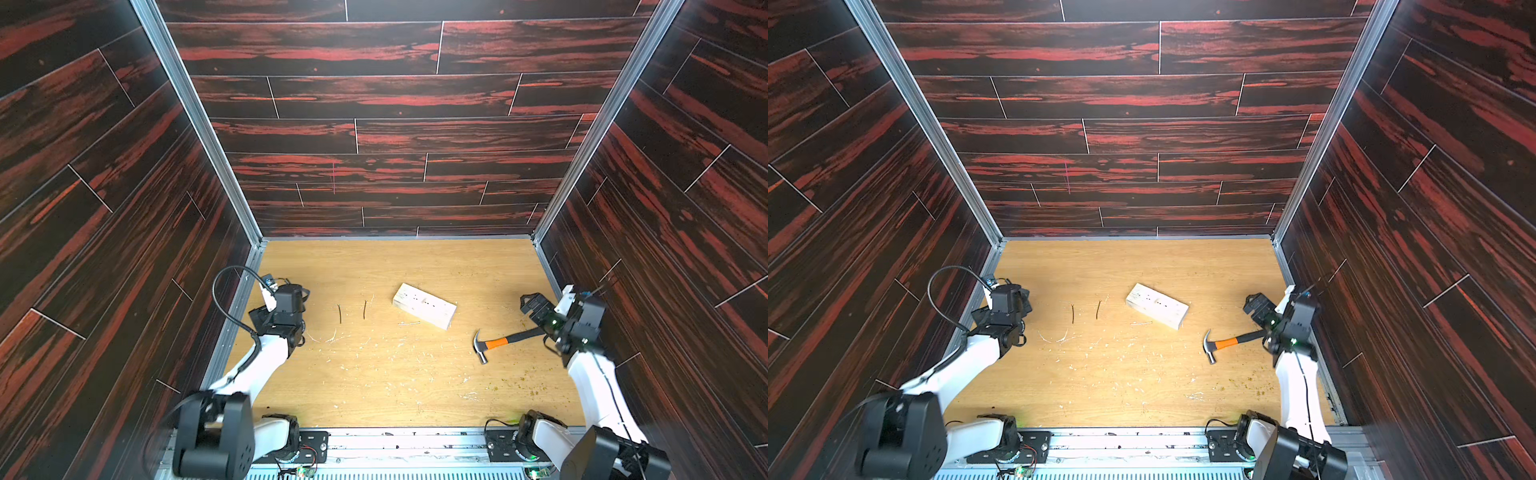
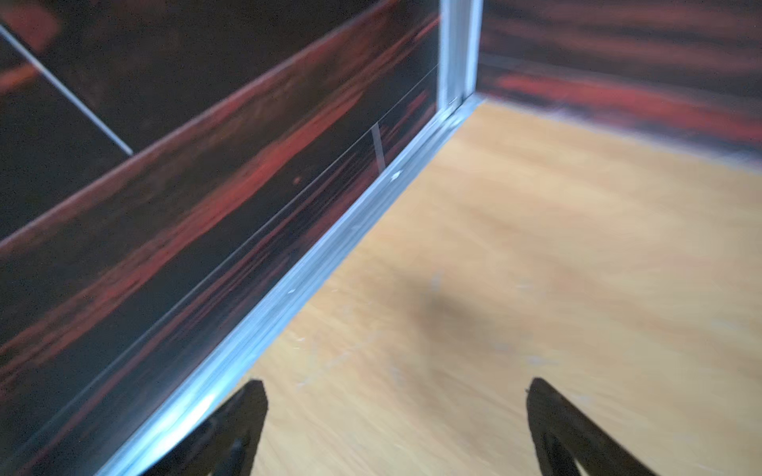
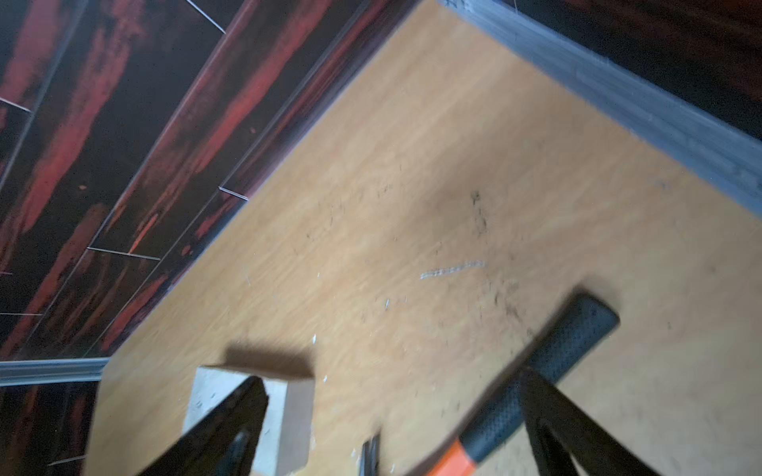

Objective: Use a claw hammer to pull out a nail
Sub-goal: Place the hammer at the center of the board, then reset both arms

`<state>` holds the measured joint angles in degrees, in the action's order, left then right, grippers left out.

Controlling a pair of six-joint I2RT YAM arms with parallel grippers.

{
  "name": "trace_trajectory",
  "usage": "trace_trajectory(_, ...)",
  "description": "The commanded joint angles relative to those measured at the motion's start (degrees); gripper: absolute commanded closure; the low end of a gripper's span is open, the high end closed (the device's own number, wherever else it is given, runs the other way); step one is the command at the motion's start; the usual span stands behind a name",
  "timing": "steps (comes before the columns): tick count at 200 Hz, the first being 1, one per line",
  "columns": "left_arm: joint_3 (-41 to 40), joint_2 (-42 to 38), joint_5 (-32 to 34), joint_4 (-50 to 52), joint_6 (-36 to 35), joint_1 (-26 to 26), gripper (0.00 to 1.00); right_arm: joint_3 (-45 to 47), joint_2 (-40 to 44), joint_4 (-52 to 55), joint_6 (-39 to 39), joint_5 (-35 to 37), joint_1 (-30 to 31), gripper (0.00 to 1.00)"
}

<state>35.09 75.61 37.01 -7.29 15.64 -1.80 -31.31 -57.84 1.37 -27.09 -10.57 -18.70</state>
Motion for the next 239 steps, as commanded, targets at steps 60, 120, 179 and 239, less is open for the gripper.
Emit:
trace_trajectory(60,-11.52,12.61,-14.45,-42.7,-6.88,2.81,0.0,11.28,-20.92,-46.85,8.09,10.74,6.06,0.02)
trace_trajectory(120,-10.75,12.94,-23.65,-39.99,-10.16,2.95,0.0,20.83,-28.19,-77.34,25.33,21.12,17.64,0.01)
trace_trajectory(179,-10.92,12.82,-24.32,-40.21,-10.5,2.97,0.0,15.19,-31.93,-70.23,24.37,24.98,18.08,0.01)
trace_trajectory(239,-10.92,12.72,-24.36,-40.17,-10.45,3.03,0.0,15.22,-32.07,-70.69,24.21,24.93,17.99,0.01)
